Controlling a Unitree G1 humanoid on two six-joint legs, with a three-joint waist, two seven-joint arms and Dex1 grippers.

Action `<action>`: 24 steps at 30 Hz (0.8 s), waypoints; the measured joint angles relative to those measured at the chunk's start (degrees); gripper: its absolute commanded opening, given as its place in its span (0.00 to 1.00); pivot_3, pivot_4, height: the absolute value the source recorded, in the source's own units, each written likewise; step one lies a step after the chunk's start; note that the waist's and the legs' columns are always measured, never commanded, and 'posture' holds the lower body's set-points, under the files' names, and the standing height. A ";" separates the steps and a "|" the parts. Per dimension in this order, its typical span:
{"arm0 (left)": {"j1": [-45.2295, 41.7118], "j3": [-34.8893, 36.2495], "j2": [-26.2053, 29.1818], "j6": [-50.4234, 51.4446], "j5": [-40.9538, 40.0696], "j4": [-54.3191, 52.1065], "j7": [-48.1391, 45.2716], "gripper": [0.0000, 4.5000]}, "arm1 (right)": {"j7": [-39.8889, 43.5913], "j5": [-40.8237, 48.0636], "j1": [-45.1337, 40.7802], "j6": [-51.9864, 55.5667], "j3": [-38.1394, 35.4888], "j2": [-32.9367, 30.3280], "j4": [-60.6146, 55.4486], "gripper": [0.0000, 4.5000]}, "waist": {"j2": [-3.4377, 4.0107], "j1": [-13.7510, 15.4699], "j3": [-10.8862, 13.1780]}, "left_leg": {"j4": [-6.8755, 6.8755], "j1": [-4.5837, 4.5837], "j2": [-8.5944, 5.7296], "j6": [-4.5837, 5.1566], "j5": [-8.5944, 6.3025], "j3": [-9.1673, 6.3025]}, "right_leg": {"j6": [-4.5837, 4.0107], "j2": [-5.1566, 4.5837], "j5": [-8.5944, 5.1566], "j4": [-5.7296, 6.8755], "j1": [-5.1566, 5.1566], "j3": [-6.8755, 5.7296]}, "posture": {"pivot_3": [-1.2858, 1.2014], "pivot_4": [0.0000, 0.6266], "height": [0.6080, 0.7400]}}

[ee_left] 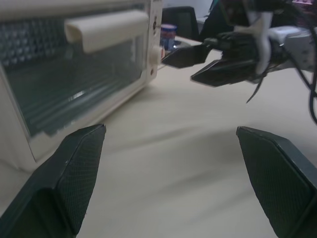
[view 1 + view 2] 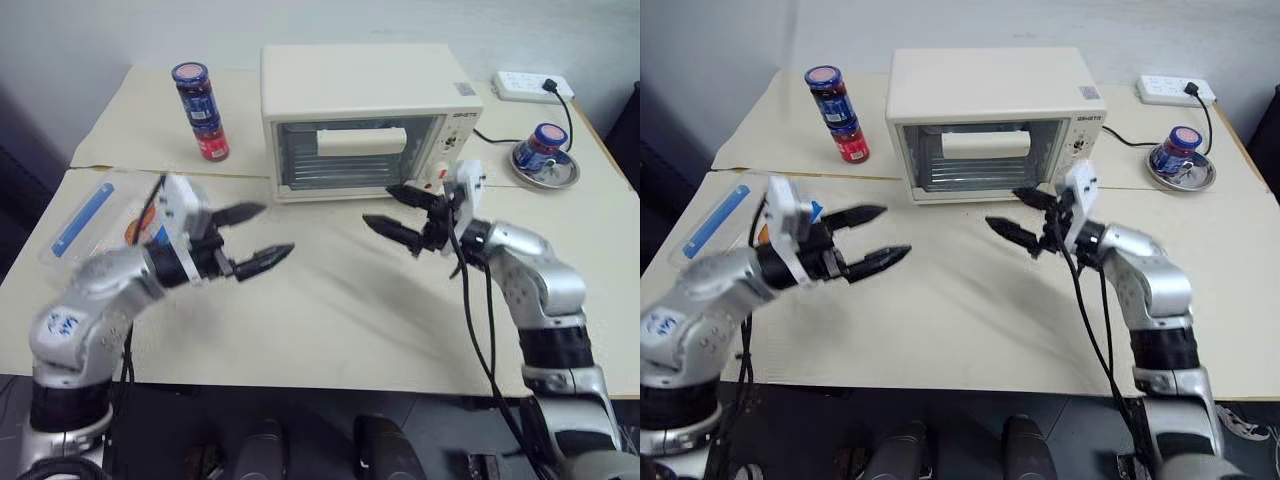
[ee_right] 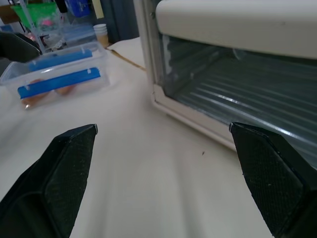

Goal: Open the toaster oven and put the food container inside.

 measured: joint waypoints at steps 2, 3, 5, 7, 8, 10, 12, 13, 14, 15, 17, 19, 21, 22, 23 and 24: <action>-2.61 0.00 1.17 0.43 -0.56 1.91 -1.21 1.00 | -0.77 -1.66 -2.82 -2.11 -0.02 0.94 5.32 0.99 | 0.00 -0.25 0.00 | -0.04 -0.02 -0.03 0.00 0.00 0.00 | 0.00 -0.04 0.00 0.00 -0.02 -0.15 | 0.52 0.24 1.00; -3.23 0.00 1.44 0.48 -0.63 2.42 -1.46 1.00 | -0.91 -2.15 -3.57 -2.71 -0.01 1.19 6.74 0.99 | 0.00 -0.42 0.00 | -0.03 -0.05 -0.03 0.00 0.00 0.00 | 0.00 -0.05 0.00 -0.01 -0.03 -0.21 | 0.52 0.24 1.00; -4.97 0.01 2.20 0.65 -0.84 3.94 -2.16 1.00 | -0.88 -2.83 -5.08 -4.27 -0.06 1.64 9.56 0.99 | 0.00 -0.98 0.00 | -0.03 -0.10 -0.06 0.00 0.00 -0.03 | 0.00 -0.11 0.00 -0.01 -0.04 -0.34 | 0.52 0.24 1.00; -6.70 0.02 2.54 0.53 -0.84 4.72 -2.65 1.00 | -0.87 -3.04 -6.68 -5.10 -0.41 1.85 11.85 0.99 | 0.01 -1.32 0.01 | -0.03 -0.10 -0.05 0.00 0.00 -0.08 | 0.00 -0.14 0.00 -0.01 -0.06 -0.40 | 0.52 0.24 1.00; -7.38 0.02 2.73 0.25 -0.81 5.18 -2.87 1.00 | -0.88 -3.04 -7.51 -5.43 -0.99 2.00 12.75 0.99 | 0.01 -1.38 0.01 | -0.03 -0.09 -0.03 0.00 0.00 -0.09 | 0.00 -0.13 0.00 0.00 -0.06 -0.42 | 0.52 0.24 1.00; -7.70 -0.02 2.82 0.13 -0.77 5.76 -3.03 1.00 | -0.87 -3.02 -8.86 -5.62 -1.75 2.09 13.57 0.99 | 0.02 -1.61 0.01 | -0.03 -0.08 0.00 -0.01 0.00 -0.08 | 0.00 -0.12 0.00 0.01 -0.07 -0.41 | 0.52 0.24 1.00; -7.83 -0.15 2.82 0.02 -0.70 6.04 -3.25 1.00 | -0.73 -3.03 -9.98 -6.28 -1.95 2.09 13.97 0.99 | 0.02 -1.87 0.02 | -0.03 -0.09 0.04 -0.02 0.01 -0.09 | 0.00 -0.09 0.00 0.02 -0.08 -0.43 | 0.52 0.24 1.00; -7.97 -0.19 2.81 -0.23 -0.61 6.07 -3.36 1.00 | -0.58 -3.02 -10.48 -6.55 -2.00 2.11 14.11 0.99 | 0.03 -1.97 0.02 | -0.04 -0.09 0.04 -0.02 0.01 -0.09 | 0.00 -0.09 0.00 0.02 -0.09 -0.43 | 0.52 0.24 1.00; -8.11 -0.20 2.80 -0.40 -0.54 6.08 -3.43 1.00 | -0.39 -2.98 -10.70 -6.57 -2.06 2.12 14.11 0.99 | 0.03 -2.04 0.02 | -0.03 -0.09 0.04 -0.02 0.01 -0.09 | 0.00 -0.09 0.00 0.02 -0.09 -0.43 | 0.52 0.24 1.00; -8.31 -0.25 2.80 -0.62 -0.39 6.14 -3.51 1.00 | -0.13 -2.72 -10.81 -6.54 -2.21 2.17 14.11 0.99 | 0.03 -2.14 0.02 | -0.03 -0.09 0.04 -0.02 0.01 -0.10 | 0.00 -0.10 0.00 0.02 -0.09 -0.43 | 0.52 0.24 1.00; -8.65 -0.36 2.79 -1.25 0.09 6.32 -3.59 1.00 | 0.46 -2.29 -10.81 -6.30 -2.26 2.36 13.98 0.99 | 0.03 -2.32 0.02 | -0.03 -0.09 0.03 -0.02 0.01 -0.10 | 0.00 -0.11 0.00 0.02 -0.08 -0.43 | 0.52 0.24 1.00; -9.40 -0.58 2.63 -1.89 0.60 7.39 -3.57 1.00 | 1.51 -1.54 -10.27 -5.33 -2.18 2.55 12.13 0.99 | 0.03 -2.31 0.02 | -0.03 -0.10 0.02 -0.02 0.01 -0.12 | 0.00 -0.12 0.00 0.03 -0.08 -0.43 | 0.52 0.24 1.00; -10.01 -0.77 2.46 -2.82 1.57 8.79 -3.45 1.00 | 2.32 -0.66 -8.92 -4.52 -2.07 2.72 8.70 0.99 | 0.03 -2.37 0.02 | -0.03 -0.10 0.02 -0.02 0.01 -0.14 | 0.00 -0.12 0.00 0.05 -0.09 -0.46 | 0.52 0.24 1.00; -10.33 -0.83 2.37 -3.23 1.89 9.55 -3.33 1.00 | 2.58 -0.33 -8.06 -4.03 -2.05 2.71 7.34 0.99 | 0.03 -2.40 0.02 | -0.03 -0.10 0.03 -0.02 0.01 -0.14 | 0.00 -0.12 0.00 0.05 -0.09 -0.51 | 0.52 0.24 1.00; -10.98 -0.84 2.07 -3.68 2.39 10.58 -3.13 1.00 | 2.69 0.01 -6.98 -3.66 -2.04 2.72 5.86 0.99 | 0.03 -2.42 0.02 | -0.03 -0.10 0.02 -0.02 0.01 -0.13 | 0.00 -0.13 0.00 0.05 -0.09 -0.52 | 0.52 0.24 1.00; -11.60 -0.82 1.97 -4.17 2.88 11.45 -2.81 1.00 | 2.87 0.40 -5.74 -3.02 -1.98 2.84 4.23 0.99 | 0.03 -2.43 0.02 | -0.03 -0.10 0.02 -0.02 0.01 -0.13 | 0.00 -0.13 0.00 0.05 -0.09 -0.52 | 0.52 0.24 1.00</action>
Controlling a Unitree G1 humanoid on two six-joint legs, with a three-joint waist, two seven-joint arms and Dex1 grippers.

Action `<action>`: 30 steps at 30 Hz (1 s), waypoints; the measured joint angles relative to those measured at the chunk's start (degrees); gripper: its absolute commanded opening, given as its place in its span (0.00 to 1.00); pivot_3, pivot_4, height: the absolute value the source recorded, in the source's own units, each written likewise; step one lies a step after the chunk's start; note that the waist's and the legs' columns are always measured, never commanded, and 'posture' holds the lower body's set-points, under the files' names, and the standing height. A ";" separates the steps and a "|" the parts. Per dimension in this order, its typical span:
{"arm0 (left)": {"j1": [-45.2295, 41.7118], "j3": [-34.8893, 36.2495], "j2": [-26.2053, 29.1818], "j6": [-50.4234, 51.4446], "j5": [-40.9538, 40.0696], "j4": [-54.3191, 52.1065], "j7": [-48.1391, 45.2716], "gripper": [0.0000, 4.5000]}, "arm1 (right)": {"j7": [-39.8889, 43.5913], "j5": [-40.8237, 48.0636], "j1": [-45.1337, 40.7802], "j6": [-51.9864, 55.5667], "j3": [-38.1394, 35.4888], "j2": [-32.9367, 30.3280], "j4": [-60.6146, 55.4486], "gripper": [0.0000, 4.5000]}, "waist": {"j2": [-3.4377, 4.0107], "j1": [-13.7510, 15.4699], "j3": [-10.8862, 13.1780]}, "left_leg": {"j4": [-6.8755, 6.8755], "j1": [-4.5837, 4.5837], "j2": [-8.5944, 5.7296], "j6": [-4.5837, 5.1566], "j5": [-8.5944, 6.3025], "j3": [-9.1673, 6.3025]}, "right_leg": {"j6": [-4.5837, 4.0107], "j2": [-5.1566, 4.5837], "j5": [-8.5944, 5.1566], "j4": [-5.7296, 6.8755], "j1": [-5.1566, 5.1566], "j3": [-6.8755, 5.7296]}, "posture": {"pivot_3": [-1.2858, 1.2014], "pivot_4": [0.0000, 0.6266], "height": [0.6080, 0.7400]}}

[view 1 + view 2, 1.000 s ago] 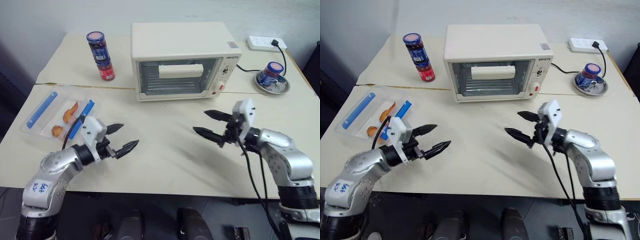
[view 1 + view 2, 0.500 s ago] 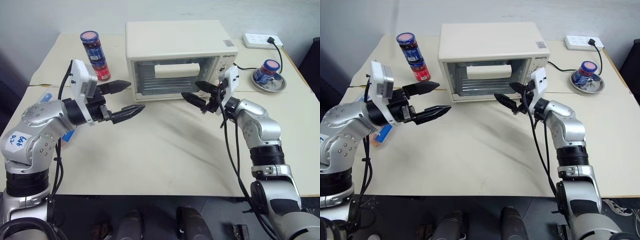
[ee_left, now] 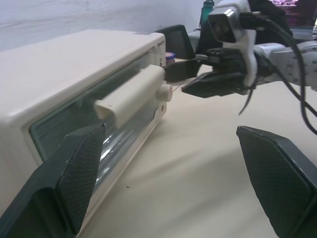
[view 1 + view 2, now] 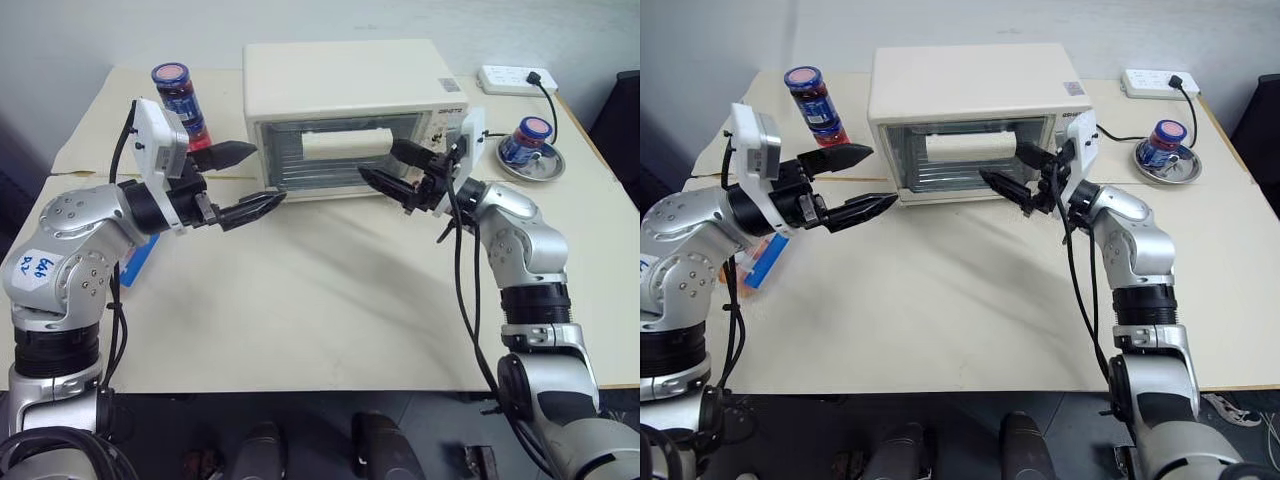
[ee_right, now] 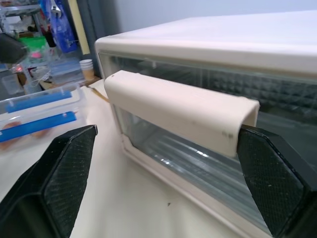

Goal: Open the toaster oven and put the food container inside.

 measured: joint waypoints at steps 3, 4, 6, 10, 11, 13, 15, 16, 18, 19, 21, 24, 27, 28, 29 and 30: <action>-1.60 -0.25 -0.05 -1.17 1.49 2.77 0.08 0.96 | 0.22 0.85 2.18 1.28 0.15 0.22 -2.96 1.00 | 0.00 -0.23 0.00 | -0.02 0.00 0.01 0.00 0.00 0.03 | 0.00 0.01 0.00 0.00 -0.03 0.00 | 0.52 0.24 1.00; -2.22 -0.45 -0.07 -1.55 2.02 3.81 0.06 0.91 | 0.24 0.92 2.91 1.52 0.18 0.22 -3.93 1.00 | 0.00 -0.26 0.00 | -0.03 0.01 0.01 0.00 0.00 0.04 | 0.00 0.02 0.00 0.01 -0.04 -0.03 | 0.52 0.24 1.00; -3.99 -0.47 -0.20 -2.01 2.85 6.48 0.04 0.80 | 0.31 0.95 5.15 1.72 0.39 0.15 -6.38 1.00 | 0.00 -0.28 0.00 | -0.04 0.01 0.02 -0.01 0.00 0.06 | 0.00 0.02 0.00 0.02 -0.06 -0.11 | 0.52 0.24 1.00; -9.79 -1.55 -0.22 -4.59 5.82 12.75 -0.29 0.53 | 0.07 0.95 9.36 2.30 0.54 0.21 -10.28 1.00 | 0.00 -0.29 0.00 | -0.04 0.02 0.01 -0.01 0.00 0.11 | 0.00 0.01 0.00 0.02 -0.08 -0.10 | 0.52 0.24 1.00; -10.57 -2.00 -0.08 -5.44 6.88 13.68 -0.42 0.47 | 0.04 0.95 9.75 2.44 0.62 0.25 -10.62 1.00 | 0.00 -0.33 0.00 | -0.04 0.03 0.01 -0.01 0.00 0.13 | 0.00 0.02 0.00 0.02 -0.07 -0.10 | 0.52 0.24 1.00; -12.71 -5.31 0.58 -10.72 12.37 18.08 -1.36 0.34 | -0.22 0.95 11.46 2.65 0.66 0.35 -12.26 1.00 | 0.01 -0.31 0.00 | -0.05 0.08 0.01 -0.01 0.00 0.22 | 0.00 0.02 0.00 0.03 -0.08 -0.12 | 0.52 0.24 1.00; -13.80 -7.80 0.42 -14.35 16.08 22.42 -2.32 0.20 | -0.40 0.95 12.62 2.71 0.72 0.64 -13.24 1.00 | 0.01 -0.36 0.00 | -0.05 0.07 0.01 -0.01 0.00 0.35 | 0.00 0.02 0.00 0.03 -0.10 -0.13 | 0.52 0.24 1.00; -14.25 -8.87 -0.06 -15.85 17.53 24.78 -2.96 0.14 | -0.47 0.95 13.20 2.74 0.78 0.82 -13.70 1.00 | 0.00 -0.33 0.00 | -0.05 0.07 0.01 -0.01 0.00 0.47 | 0.00 0.02 0.00 0.04 -0.11 -0.15 | 0.52 0.24 1.00; -14.57 -10.31 -1.06 -17.94 19.23 27.49 -4.35 0.01 | -0.66 0.95 13.68 2.84 1.01 1.09 -14.27 1.00 | 0.00 -0.38 0.00 | -0.05 0.05 0.02 -0.01 0.00 0.63 | 0.00 0.02 0.00 0.04 -0.14 -0.15 | 0.52 0.24 1.00; -14.83 -11.09 -1.63 -18.84 19.90 28.54 -5.02 0.00 | -0.88 0.95 13.73 2.88 1.09 1.16 -14.48 1.00 | 0.00 -0.39 0.00 | -0.05 0.05 0.03 -0.01 0.00 0.67 | 0.00 0.02 0.00 0.04 -0.14 -0.15 | 0.52 0.24 1.00; -15.37 -12.05 -2.87 -20.24 20.97 29.99 -6.36 0.00 | -1.39 0.95 13.90 2.99 1.14 1.35 -14.92 1.00 | 0.00 -0.41 0.00 | -0.05 0.05 0.06 -0.01 0.00 0.74 | 0.00 0.02 0.00 0.04 -0.15 -0.18 | 0.52 0.24 1.00; -15.65 -12.74 -4.37 -21.30 21.73 30.55 -7.66 0.00 | -2.32 0.95 15.40 3.24 1.04 1.43 -16.36 1.00 | 0.00 -0.39 0.00 | -0.05 0.05 0.07 -0.01 0.00 0.76 | 0.00 0.02 0.00 0.05 -0.16 -0.20 | 0.52 0.24 1.00; -15.64 -13.17 -5.64 -21.62 22.22 30.55 -8.71 0.00 | -3.48 0.93 16.49 3.57 1.01 1.35 -17.21 1.00 | 0.00 -0.26 0.00 | -0.04 0.05 0.07 -0.01 0.00 0.76 | 0.00 0.00 0.00 0.06 -0.15 -0.21 | 0.52 0.24 1.00; -15.60 -13.43 -5.78 -21.72 22.33 30.54 -8.92 0.00 | -3.84 0.92 16.99 3.65 0.96 1.22 -17.45 1.00 | 0.00 -0.18 0.00 | -0.02 0.04 0.07 -0.01 0.00 0.76 | 0.00 0.00 0.00 0.07 -0.15 -0.22 | 0.52 0.24 1.00; -15.46 -13.57 -5.91 -21.84 22.44 30.48 -9.10 0.00 | -4.12 0.91 17.74 3.78 0.80 0.88 -17.85 1.00 | 0.00 -0.10 0.00 | -0.02 0.04 0.05 -0.01 0.00 0.75 | 0.00 -0.02 0.00 0.07 -0.15 -0.21 | 0.52 0.24 1.00; -15.06 -13.96 -5.94 -21.96 22.71 30.18 -9.60 0.00 | -4.37 0.93 19.11 3.93 0.29 -0.06 -18.49 1.00 | 0.00 -0.01 0.00 | -0.02 0.04 0.02 -0.01 0.00 0.76 | 0.00 -0.04 0.00 0.08 -0.15 -0.21 | 0.52 0.24 1.00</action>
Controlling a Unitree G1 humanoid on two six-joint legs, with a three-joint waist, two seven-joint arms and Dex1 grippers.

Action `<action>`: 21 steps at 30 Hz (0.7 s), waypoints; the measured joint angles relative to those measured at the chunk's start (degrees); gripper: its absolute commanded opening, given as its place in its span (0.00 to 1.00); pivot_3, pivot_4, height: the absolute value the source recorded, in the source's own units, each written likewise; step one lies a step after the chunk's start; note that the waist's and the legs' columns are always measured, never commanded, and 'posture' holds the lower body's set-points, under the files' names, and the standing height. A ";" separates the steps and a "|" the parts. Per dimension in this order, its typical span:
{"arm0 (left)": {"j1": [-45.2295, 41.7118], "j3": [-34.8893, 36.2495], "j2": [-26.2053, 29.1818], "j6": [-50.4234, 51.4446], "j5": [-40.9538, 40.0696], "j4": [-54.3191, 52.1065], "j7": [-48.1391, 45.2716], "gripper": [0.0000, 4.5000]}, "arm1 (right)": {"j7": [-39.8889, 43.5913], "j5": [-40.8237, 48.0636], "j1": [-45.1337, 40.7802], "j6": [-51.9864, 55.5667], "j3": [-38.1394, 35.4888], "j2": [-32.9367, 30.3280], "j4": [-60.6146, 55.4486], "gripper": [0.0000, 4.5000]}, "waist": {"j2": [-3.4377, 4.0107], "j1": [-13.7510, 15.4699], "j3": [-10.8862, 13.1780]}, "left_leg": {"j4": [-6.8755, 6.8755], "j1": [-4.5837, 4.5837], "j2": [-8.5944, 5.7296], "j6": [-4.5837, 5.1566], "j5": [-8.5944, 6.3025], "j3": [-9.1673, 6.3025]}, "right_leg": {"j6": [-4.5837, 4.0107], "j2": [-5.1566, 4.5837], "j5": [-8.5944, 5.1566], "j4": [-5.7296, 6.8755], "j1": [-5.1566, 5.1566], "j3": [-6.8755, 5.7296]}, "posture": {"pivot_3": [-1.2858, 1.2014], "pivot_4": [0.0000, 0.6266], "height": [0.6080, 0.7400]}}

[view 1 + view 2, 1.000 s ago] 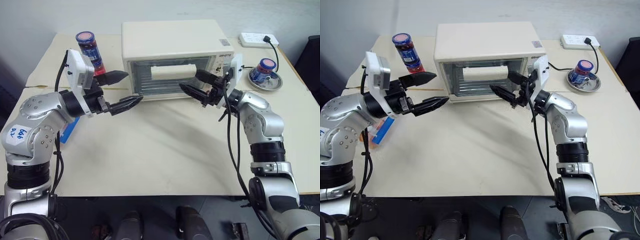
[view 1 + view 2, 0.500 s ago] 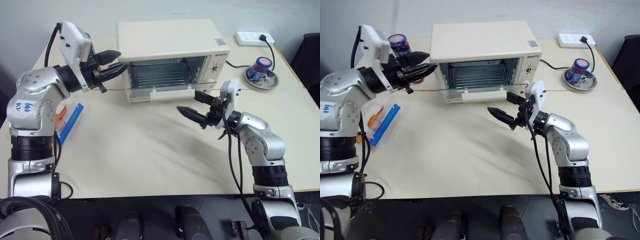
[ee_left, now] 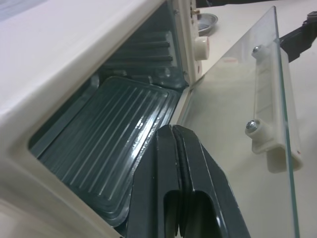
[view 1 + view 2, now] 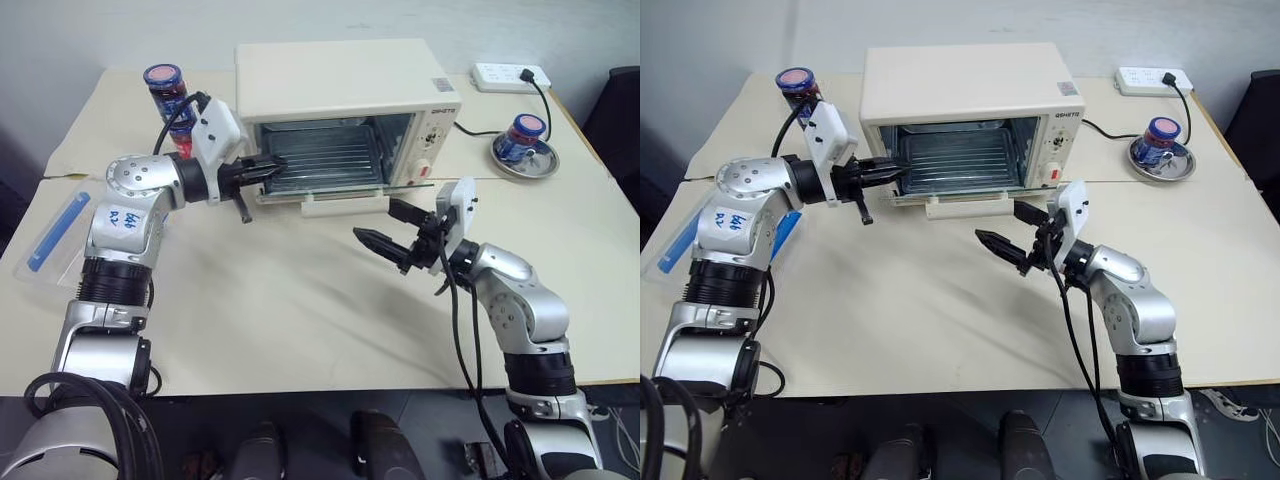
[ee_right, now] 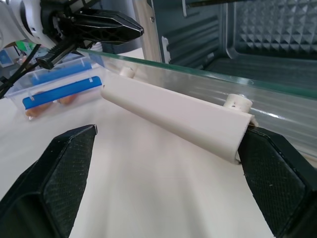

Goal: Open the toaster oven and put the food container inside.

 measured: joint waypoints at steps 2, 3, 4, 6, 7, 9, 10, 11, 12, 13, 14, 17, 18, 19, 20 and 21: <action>2.04 -0.22 0.15 -0.39 0.52 -1.12 -0.90 0.00 | -0.26 0.02 3.28 0.43 -1.64 -2.96 -1.00 1.00 | 0.00 0.31 0.00 | 0.01 0.00 -0.04 0.02 -0.01 0.00 | 0.00 -0.04 0.00 0.00 0.02 0.00 | 0.52 0.24 1.00; 3.21 -0.50 0.29 -0.43 0.74 -1.66 -1.47 0.00 | -0.54 0.02 4.74 0.65 -2.81 -4.35 -1.24 1.00 | 0.00 0.64 0.00 | 0.02 -0.01 -0.06 0.04 -0.02 0.01 | 0.00 -0.05 0.00 -0.01 0.02 0.01 | 0.52 0.24 1.00; 4.50 -0.91 0.37 -0.43 0.93 -2.08 -1.90 0.00 | -0.78 0.04 6.02 1.23 -4.08 -5.70 -1.54 1.00 | 0.00 1.02 0.00 | 0.06 -0.01 -0.06 0.04 -0.02 0.01 | 0.00 -0.05 0.00 0.00 0.03 0.01 | 0.52 0.24 1.00; 6.41 -1.80 0.34 -0.43 1.50 -3.49 -2.39 0.00 | -1.02 0.62 8.31 1.76 -5.93 -7.98 -3.32 1.00 | 0.00 1.42 0.00 | 0.08 0.00 -0.04 0.04 -0.02 0.01 | 0.00 -0.03 0.00 0.01 0.05 0.02 | 0.52 0.24 1.00; 7.30 -2.31 0.31 -0.44 1.75 -4.53 -2.52 0.00 | -1.07 1.06 9.64 2.29 -7.26 -9.09 -4.49 1.00 | 0.00 1.51 0.00 | 0.09 -0.01 -0.03 0.04 -0.02 0.01 | 0.00 -0.02 0.00 0.00 0.05 0.02 | 0.52 0.24 1.00; 8.87 -2.66 0.33 -0.41 2.14 -6.18 -2.54 0.00 | -0.93 2.34 12.19 3.38 -9.53 -11.20 -6.50 1.00 | 0.00 1.61 0.00 | 0.10 0.00 -0.03 0.04 -0.02 0.00 | 0.00 -0.02 0.00 0.01 0.09 0.02 | 0.52 0.24 1.00; 9.50 -2.89 0.29 -0.35 2.43 -7.00 -2.46 0.00 | -0.64 3.42 13.69 4.30 -10.84 -12.40 -7.78 1.00 | 0.00 1.70 0.00 | 0.11 0.00 -0.03 0.05 -0.02 0.01 | 0.00 -0.02 0.00 0.00 0.09 0.03 | 0.52 0.24 1.00; 10.08 -2.98 0.33 -0.31 2.62 -7.63 -2.45 0.00 | -0.37 4.21 14.64 5.01 -11.70 -13.17 -8.67 1.00 | 0.00 1.77 0.00 | 0.11 0.01 -0.03 0.05 -0.03 0.01 | 0.00 -0.02 0.00 0.00 0.12 0.03 | 0.52 0.24 1.00; 10.90 -3.26 0.25 0.02 2.91 -8.70 -2.17 0.00 | 0.23 5.90 16.11 6.33 -13.06 -14.53 -10.14 1.00 | 0.00 1.89 0.00 | 0.12 0.02 -0.04 0.06 -0.03 0.01 | 0.00 -0.03 0.00 -0.01 0.12 0.04 | 0.52 0.24 1.00; 11.75 -3.46 0.24 0.21 3.18 -9.43 -1.97 0.00 | 0.80 7.40 17.19 7.55 -14.03 -15.70 -11.42 1.00 | 0.00 2.09 0.00 | 0.12 0.04 -0.03 0.07 -0.04 0.00 | 0.00 -0.02 0.00 0.00 0.15 0.04 | 0.52 0.24 1.00; 12.39 -3.69 0.16 0.38 3.49 -9.78 -1.67 0.00 | 1.32 8.61 17.79 8.37 -14.72 -16.61 -12.48 1.00 | 0.00 2.10 0.00 | 0.12 0.05 -0.02 0.07 -0.04 0.01 | 0.00 -0.01 0.00 -0.01 0.15 0.05 | 0.52 0.24 1.00; 15.37 -5.24 0.11 0.72 5.71 -11.71 -0.70 0.00 | 3.22 14.22 19.50 11.65 -16.85 -19.17 -16.78 1.00 | 0.00 2.20 0.00 | 0.12 0.06 0.01 0.08 -0.04 0.01 | 0.00 0.01 0.00 -0.02 0.16 0.06 | 0.52 0.24 1.00; 16.08 -6.03 0.15 0.62 6.77 -11.87 -0.33 0.00 | 3.41 16.02 19.46 12.59 -17.53 -19.40 -17.85 1.00 | 0.00 2.28 0.00 | 0.14 0.07 0.01 0.07 -0.04 0.00 | 0.00 0.01 0.00 -0.01 0.16 0.06 | 0.52 0.24 1.00; 16.83 -6.85 0.31 0.41 8.08 -12.06 0.09 0.00 | 3.32 17.75 19.10 13.32 -18.02 -19.49 -18.81 1.00 | 0.00 2.36 0.00 | 0.15 0.07 0.01 0.08 -0.04 0.01 | 0.00 0.01 0.00 -0.01 0.16 0.06 | 0.52 0.24 1.00; 17.26 -7.13 0.24 -0.21 8.63 -12.40 0.59 0.00 | 3.14 19.16 18.55 13.96 -18.26 -19.51 -19.48 1.00 | -0.01 2.54 0.00 | 0.18 0.07 0.02 0.08 -0.04 0.00 | 0.00 0.01 0.00 0.00 0.17 0.06 | 0.52 0.24 1.00; 17.26 -7.49 0.39 -0.76 9.87 -13.08 1.10 0.00 | 2.52 20.67 17.39 14.71 -18.26 -19.51 -19.72 1.00 | -0.01 2.76 0.00 | 0.24 0.06 0.05 0.08 -0.04 0.00 | -0.01 0.03 0.01 -0.02 0.20 0.04 | 0.52 0.24 1.00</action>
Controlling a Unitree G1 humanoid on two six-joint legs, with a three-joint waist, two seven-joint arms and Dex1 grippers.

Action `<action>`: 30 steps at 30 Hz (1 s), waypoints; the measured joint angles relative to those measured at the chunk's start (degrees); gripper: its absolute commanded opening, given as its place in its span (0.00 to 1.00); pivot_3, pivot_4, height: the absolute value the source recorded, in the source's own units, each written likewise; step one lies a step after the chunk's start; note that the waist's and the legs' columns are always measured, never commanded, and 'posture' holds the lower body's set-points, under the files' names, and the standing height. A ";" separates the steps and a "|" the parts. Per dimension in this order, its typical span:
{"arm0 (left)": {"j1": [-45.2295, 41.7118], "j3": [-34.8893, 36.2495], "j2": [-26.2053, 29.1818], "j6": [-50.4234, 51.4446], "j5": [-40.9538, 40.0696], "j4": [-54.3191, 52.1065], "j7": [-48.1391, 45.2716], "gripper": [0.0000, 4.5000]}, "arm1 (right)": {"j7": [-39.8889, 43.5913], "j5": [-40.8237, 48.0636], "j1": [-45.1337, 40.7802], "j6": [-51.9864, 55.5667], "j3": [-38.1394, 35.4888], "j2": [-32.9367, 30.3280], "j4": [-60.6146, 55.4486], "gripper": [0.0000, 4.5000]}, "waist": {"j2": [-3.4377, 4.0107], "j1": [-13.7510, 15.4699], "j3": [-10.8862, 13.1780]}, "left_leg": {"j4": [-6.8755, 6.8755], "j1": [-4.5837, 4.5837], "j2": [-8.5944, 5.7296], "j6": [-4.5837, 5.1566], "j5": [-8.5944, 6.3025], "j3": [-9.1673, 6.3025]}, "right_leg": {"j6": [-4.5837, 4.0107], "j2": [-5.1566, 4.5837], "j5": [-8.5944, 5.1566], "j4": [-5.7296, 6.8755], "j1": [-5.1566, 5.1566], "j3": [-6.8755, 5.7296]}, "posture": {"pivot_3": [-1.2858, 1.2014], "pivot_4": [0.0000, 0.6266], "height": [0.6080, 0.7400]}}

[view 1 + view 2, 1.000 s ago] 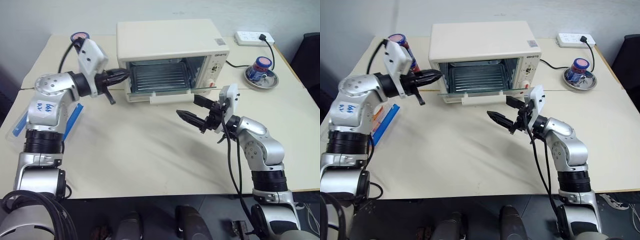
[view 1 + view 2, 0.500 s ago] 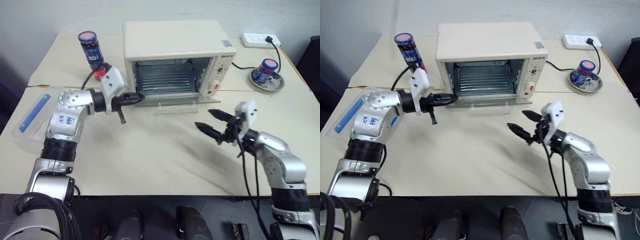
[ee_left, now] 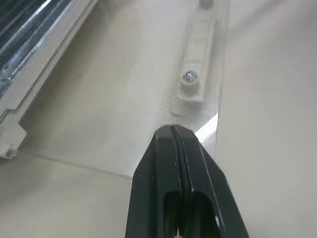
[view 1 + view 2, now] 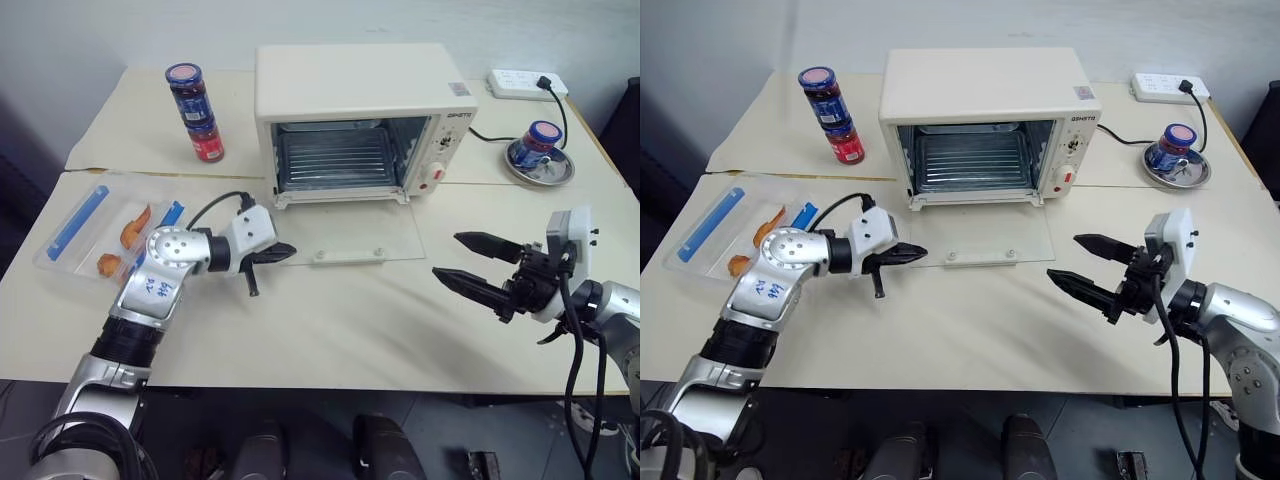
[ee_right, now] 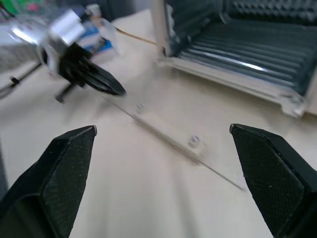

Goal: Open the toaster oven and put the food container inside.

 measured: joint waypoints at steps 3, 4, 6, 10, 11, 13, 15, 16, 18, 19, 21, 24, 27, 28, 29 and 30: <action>0.32 -0.19 0.04 0.05 1.40 -0.84 1.52 0.00 | -1.37 2.10 -3.40 0.90 0.14 -0.05 -0.02 1.00 | 0.01 0.19 0.00 | 0.09 -0.01 -0.01 0.03 -0.02 0.00 | 0.01 -0.01 0.01 0.01 0.03 0.02 | 0.52 0.24 1.00; 0.76 0.16 0.05 0.83 1.38 -1.84 1.98 0.00 | -1.48 2.54 -4.42 1.15 0.51 -0.48 -0.02 1.00 | 0.01 0.25 0.00 | 0.11 -0.01 -0.01 0.06 -0.03 -0.01 | 0.01 -0.02 0.01 0.02 0.03 0.02 | 0.52 0.24 1.00; 3.01 2.36 0.29 4.40 -0.13 -5.31 2.59 0.00 | -1.23 2.91 -5.93 1.47 1.10 -1.51 0.02 1.00 | 0.01 0.25 0.00 | 0.12 -0.06 0.01 0.10 -0.06 -0.06 | 0.00 -0.02 0.02 0.01 0.02 0.03 | 0.52 0.24 1.00; 8.03 12.60 0.39 17.33 -7.32 -15.93 6.33 0.20 | 0.48 2.74 -8.67 1.44 4.06 -2.38 0.79 1.00 | 0.00 -0.05 0.00 | 0.11 -0.10 0.10 0.10 -0.09 -0.46 | 0.00 -0.01 0.01 0.02 -0.04 0.06 | 0.52 0.24 1.00; 9.68 17.69 0.07 23.01 -10.44 -20.84 8.69 0.26 | 1.15 2.55 -10.19 1.44 5.54 -2.47 1.56 1.00 | 0.00 -0.21 0.00 | 0.12 -0.09 0.12 0.09 -0.10 -0.46 | 0.00 0.01 0.02 0.01 -0.05 0.07 | 0.52 0.24 1.00; 12.04 25.41 -1.19 31.66 -14.79 -28.41 12.80 0.40 | 2.33 2.32 -11.95 1.45 6.78 -2.93 2.71 1.00 | 0.00 -0.13 0.00 | 0.12 -0.06 0.21 0.09 -0.10 -0.52 | 0.00 -0.03 0.01 0.05 -0.02 0.08 | 0.52 0.24 1.00; 14.24 34.70 -6.11 42.27 -18.73 -36.55 19.04 0.52 | 3.90 2.29 -14.70 1.74 8.55 -3.33 4.79 1.00 | 0.00 -0.05 0.00 | 0.17 -0.08 0.21 0.12 -0.11 -0.56 | 0.02 -0.09 0.03 0.04 0.01 0.08 | 0.52 0.24 1.00; 14.53 39.59 -10.33 47.54 -20.13 -40.34 22.78 0.59 | 4.90 2.30 -16.12 2.04 9.55 -3.73 5.95 1.00 | 0.00 0.01 0.00 | 0.24 -0.08 0.20 0.15 -0.13 -0.57 | 0.03 -0.10 0.03 0.08 0.04 0.08 | 0.52 0.24 1.00; 14.40 48.22 -17.63 56.49 -21.41 -46.31 29.65 0.70 | 7.16 2.22 -18.48 2.47 11.32 -4.05 7.41 1.00 | -0.05 0.39 0.00 | 0.39 -0.16 0.17 0.15 -0.13 -0.75 | 0.04 -0.10 0.04 0.06 0.11 -0.04 | 0.52 0.24 1.00; 12.72 53.31 -22.77 60.80 -20.92 -49.54 34.04 0.77 | 8.38 1.69 -19.60 2.29 12.36 -4.09 8.31 1.00 | -0.06 0.58 0.00 | 0.47 -0.18 0.14 0.17 -0.15 -0.78 | 0.05 -0.10 0.05 0.05 0.15 -0.05 | 0.52 0.24 1.00; 7.54 61.42 -30.77 67.43 -17.64 -55.74 41.75 0.89 | 9.99 -0.12 -22.02 1.25 14.75 -4.08 10.32 1.00 | -0.17 1.05 0.02 | 0.61 -0.24 -0.01 0.18 -0.17 -0.77 | 0.09 -0.05 0.15 -0.05 0.20 -0.08 | 0.52 0.24 1.00; 2.58 69.72 -35.10 73.26 -12.54 -62.55 49.80 0.99 | 11.89 -2.03 -25.75 0.18 16.81 -3.71 13.08 1.00 | -0.21 1.23 0.00 | 0.58 -0.19 -0.01 0.13 -0.19 -0.76 | 0.09 0.00 0.19 -0.09 0.25 -0.08 | 0.52 0.24 1.00; 1.83 74.49 -34.87 77.01 -8.09 -63.06 53.37 0.99 | 13.60 -3.06 -28.39 0.02 18.49 -2.54 15.51 1.00 | -0.21 1.23 0.00 | 0.54 -0.17 0.01 0.10 -0.19 -0.75 | 0.08 0.02 0.19 -0.10 0.24 -0.08 | 0.52 0.24 1.00; 1.84 75.08 -34.19 77.87 -7.01 -61.96 53.65 0.99 | 14.19 -3.58 -28.92 -0.30 19.04 -1.81 16.05 1.00 | -0.21 1.22 0.00 | 0.55 -0.18 0.01 0.09 -0.20 -0.75 | 0.07 0.03 0.19 -0.11 0.24 -0.09 | 0.52 0.24 1.00; 1.85 75.18 -33.41 78.23 -6.40 -60.76 53.69 0.99 | 14.54 -4.06 -29.19 -0.71 19.60 -1.55 16.55 1.00 | -0.21 1.30 0.00 | 0.56 -0.18 0.01 0.09 -0.20 -0.75 | 0.07 0.02 0.20 -0.10 0.24 -0.09 | 0.52 0.24 1.00; 1.85 75.25 -32.70 78.48 -5.93 -60.02 53.70 0.99 | 14.76 -4.49 -29.43 -0.93 20.13 -1.43 16.98 1.00 | -0.21 1.40 0.00 | 0.56 -0.18 0.01 0.09 -0.20 -0.76 | 0.06 0.02 0.20 -0.11 0.23 -0.09 | 0.52 0.24 1.00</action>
